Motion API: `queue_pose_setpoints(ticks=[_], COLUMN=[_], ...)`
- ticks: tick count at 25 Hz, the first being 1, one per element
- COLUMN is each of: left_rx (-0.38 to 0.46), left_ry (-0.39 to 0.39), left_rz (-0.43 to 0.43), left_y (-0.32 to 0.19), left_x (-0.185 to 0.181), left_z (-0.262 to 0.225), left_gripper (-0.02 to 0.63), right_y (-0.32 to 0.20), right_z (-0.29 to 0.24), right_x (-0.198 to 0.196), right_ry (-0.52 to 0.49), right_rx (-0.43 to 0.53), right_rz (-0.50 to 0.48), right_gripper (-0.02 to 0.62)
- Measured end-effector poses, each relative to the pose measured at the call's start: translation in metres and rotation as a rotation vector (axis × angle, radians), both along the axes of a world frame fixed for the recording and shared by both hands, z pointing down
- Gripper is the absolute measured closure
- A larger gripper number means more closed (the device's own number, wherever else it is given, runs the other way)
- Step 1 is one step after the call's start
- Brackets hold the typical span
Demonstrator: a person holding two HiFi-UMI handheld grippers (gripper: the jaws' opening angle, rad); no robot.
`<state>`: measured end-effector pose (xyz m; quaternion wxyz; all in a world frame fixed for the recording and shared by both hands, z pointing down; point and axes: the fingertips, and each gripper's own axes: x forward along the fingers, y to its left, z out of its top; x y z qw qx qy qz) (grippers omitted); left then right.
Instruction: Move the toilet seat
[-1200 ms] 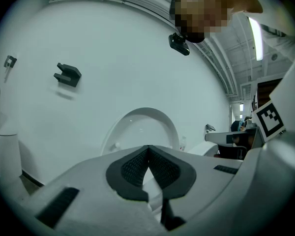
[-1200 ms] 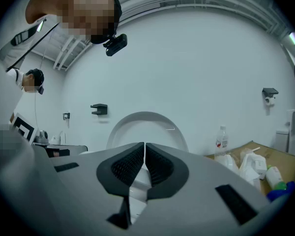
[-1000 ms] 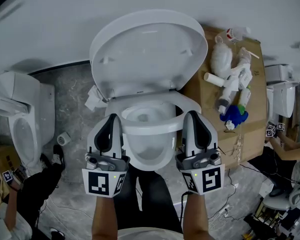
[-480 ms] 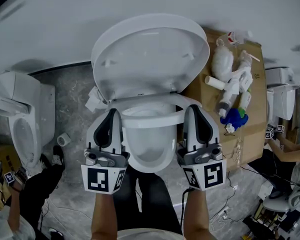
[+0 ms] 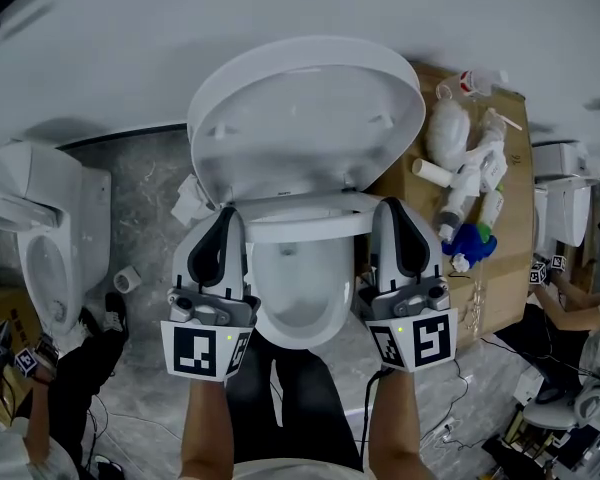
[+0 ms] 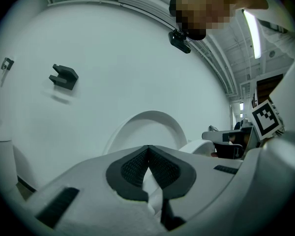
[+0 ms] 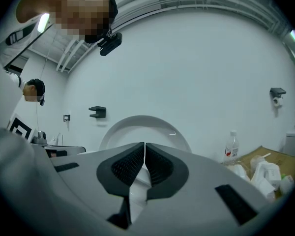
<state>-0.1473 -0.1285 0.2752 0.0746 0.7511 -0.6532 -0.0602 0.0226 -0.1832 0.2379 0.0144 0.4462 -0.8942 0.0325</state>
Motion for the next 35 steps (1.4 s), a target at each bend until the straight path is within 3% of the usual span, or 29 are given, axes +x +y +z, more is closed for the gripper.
queue_pose_setpoints(ticks=[35], left_rx=[0.049], left_ry=[-0.044], left_rz=[-0.017], left_y=[-0.048], left_x=[-0.017], left_z=[-0.002], left_gripper=[0.597], right_y=[-0.057], right_z=[0.0], right_x=[-0.022], right_ry=[0.007], right_rx=[0.043], right_rz=[-0.053], right_gripper=[0.578])
